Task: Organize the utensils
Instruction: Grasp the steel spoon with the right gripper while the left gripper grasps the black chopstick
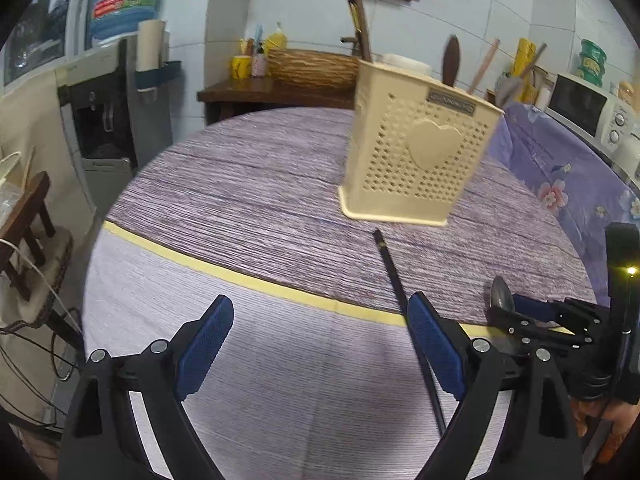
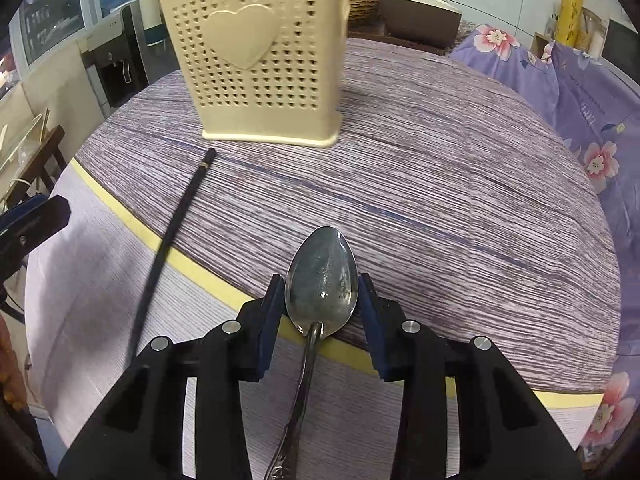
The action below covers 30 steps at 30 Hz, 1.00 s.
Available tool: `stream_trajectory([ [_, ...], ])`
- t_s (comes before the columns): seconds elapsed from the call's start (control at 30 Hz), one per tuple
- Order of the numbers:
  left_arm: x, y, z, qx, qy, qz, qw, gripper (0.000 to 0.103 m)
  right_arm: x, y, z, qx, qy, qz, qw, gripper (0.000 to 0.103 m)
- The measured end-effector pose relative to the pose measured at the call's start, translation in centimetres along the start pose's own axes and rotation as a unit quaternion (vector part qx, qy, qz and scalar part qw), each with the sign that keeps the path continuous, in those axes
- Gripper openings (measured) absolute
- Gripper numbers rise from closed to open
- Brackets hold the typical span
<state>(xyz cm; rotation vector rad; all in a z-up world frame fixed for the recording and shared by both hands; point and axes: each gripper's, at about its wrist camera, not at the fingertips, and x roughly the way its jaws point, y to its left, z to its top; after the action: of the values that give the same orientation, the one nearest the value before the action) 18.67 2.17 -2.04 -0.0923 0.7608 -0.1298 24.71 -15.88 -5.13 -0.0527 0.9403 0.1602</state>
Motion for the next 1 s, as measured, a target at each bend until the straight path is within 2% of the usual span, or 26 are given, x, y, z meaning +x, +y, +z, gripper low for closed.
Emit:
stream_trajectory([
  [0.07,0.7,-0.9,-0.1,0.006,0.015,-0.012,0.9998,0.086,-0.2,-1.0,-0.3,0.01,-0.003,0.008,1.0,0.04],
  [0.13,1.7,-1.7,-0.1,0.01,0.036,-0.029,0.9989,0.082,-0.3,-1.4,-0.4,0.01,-0.001,0.012,1.0,0.053],
  [0.17,2.1,-2.1,0.0,0.014,0.045,-0.033,0.9983,0.078,-0.3,-1.6,-0.5,0.018,0.0,0.012,1.0,0.064],
  [0.27,3.6,-3.0,0.2,0.023,0.065,-0.027,0.9972,0.066,-0.5,-2.1,-0.6,0.042,-0.005,0.026,0.999,0.064],
  [0.37,4.8,-3.7,0.7,0.021,0.081,-0.031,0.996,0.061,-0.8,-2.0,-0.6,0.052,-0.012,0.012,0.998,0.064],
  [0.6,7.4,-5.2,1.9,0.039,0.094,0.003,0.9948,0.046,-1.1,-1.5,-0.6,0.057,-0.023,0.001,0.998,0.064],
  [0.7,8.2,-5.6,2.6,0.048,0.098,0.011,0.994,0.036,-1.1,-1.9,-0.6,0.064,-0.023,0.0,0.998,0.064],
  [0.77,8.7,-5.8,3.0,0.051,0.1,0.019,0.9936,0.021,-1.0,-2.1,-0.6,0.067,-0.022,-0.005,0.997,0.064],
  [0.83,8.9,-5.7,3.3,0.049,0.103,0.02,0.9933,0.013,-1.0,-2.2,-0.6,0.073,-0.021,-0.004,0.997,0.064],
  [1.0,9.1,-5.7,3.5,0.048,0.102,0.018,0.9935,0.01,-0.8,-2.0,-0.4,0.071,-0.018,-0.005,0.997,0.064],
])
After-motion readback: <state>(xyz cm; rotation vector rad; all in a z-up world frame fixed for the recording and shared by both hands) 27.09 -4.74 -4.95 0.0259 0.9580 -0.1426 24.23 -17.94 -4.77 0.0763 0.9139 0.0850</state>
